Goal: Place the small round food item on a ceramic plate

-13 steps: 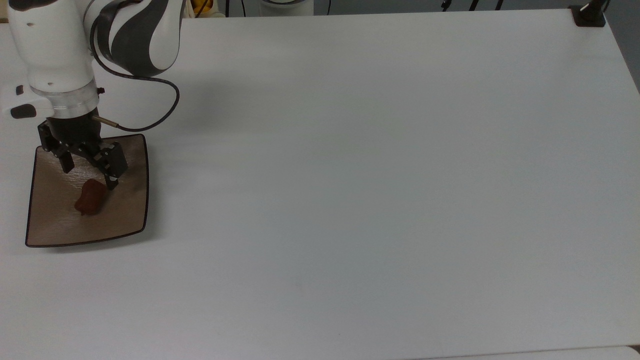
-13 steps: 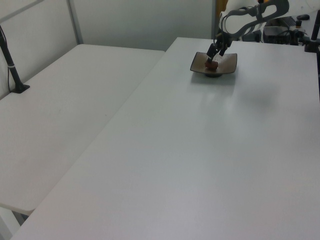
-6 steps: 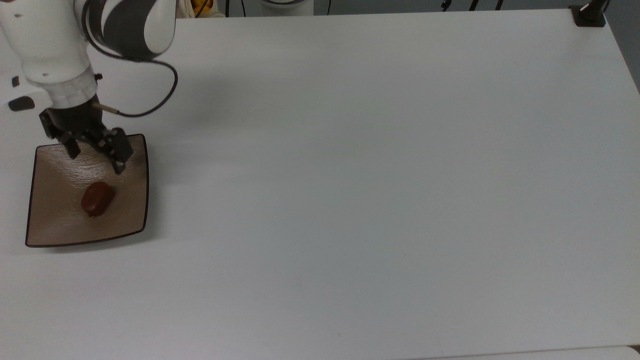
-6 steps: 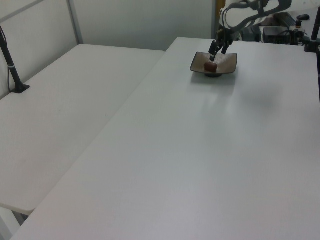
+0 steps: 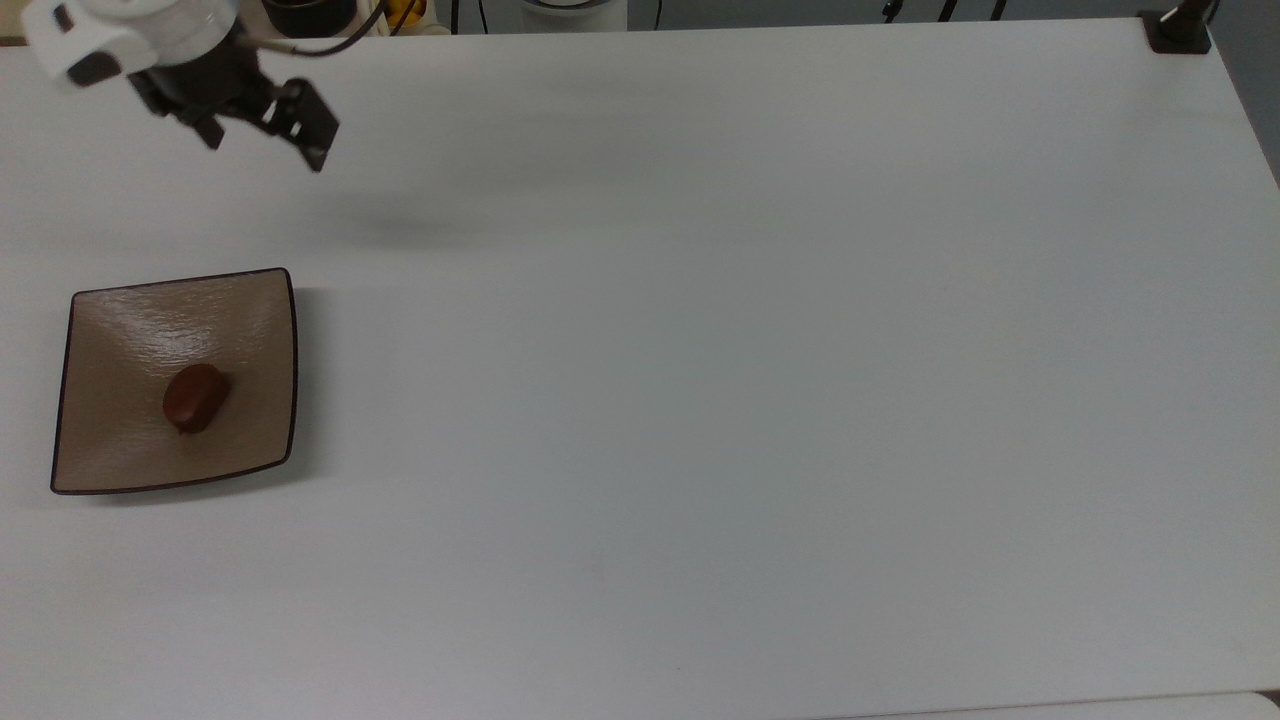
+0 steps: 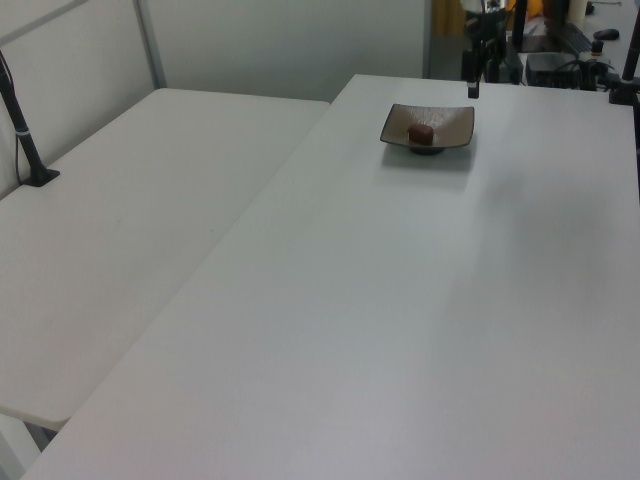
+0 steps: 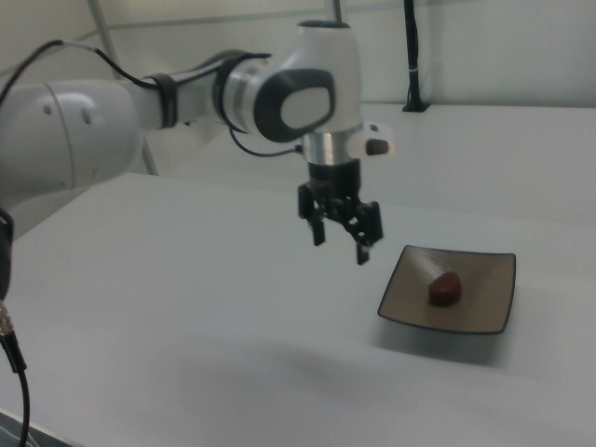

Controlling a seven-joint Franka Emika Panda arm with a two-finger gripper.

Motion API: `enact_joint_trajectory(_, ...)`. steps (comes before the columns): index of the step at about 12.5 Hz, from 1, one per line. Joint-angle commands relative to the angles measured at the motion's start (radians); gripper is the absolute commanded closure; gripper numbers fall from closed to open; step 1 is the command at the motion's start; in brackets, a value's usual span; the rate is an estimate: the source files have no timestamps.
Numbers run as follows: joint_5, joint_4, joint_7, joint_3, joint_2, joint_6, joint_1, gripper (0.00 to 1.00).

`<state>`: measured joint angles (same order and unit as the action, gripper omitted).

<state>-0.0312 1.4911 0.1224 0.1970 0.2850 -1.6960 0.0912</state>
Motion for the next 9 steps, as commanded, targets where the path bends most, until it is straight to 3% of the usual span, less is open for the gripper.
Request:
enact_joint_trajectory(1,0.025,0.202,-0.084,-0.001,-0.182,-0.001,-0.106,0.00)
enact_joint_trajectory(3,0.063,0.257,-0.087,-0.008,-0.256,-0.013,-0.183,0.00)
enact_joint_trajectory(4,0.071,0.264,-0.093,-0.039,-0.282,-0.014,-0.194,0.00)
enact_joint_trajectory(5,0.070,0.265,-0.111,-0.074,-0.294,-0.030,-0.191,0.00)
enact_joint_trajectory(8,0.071,0.436,-0.194,-0.142,-0.395,-0.206,-0.194,0.00)
enact_joint_trajectory(9,0.073,0.446,-0.181,-0.146,-0.400,-0.211,-0.192,0.00)
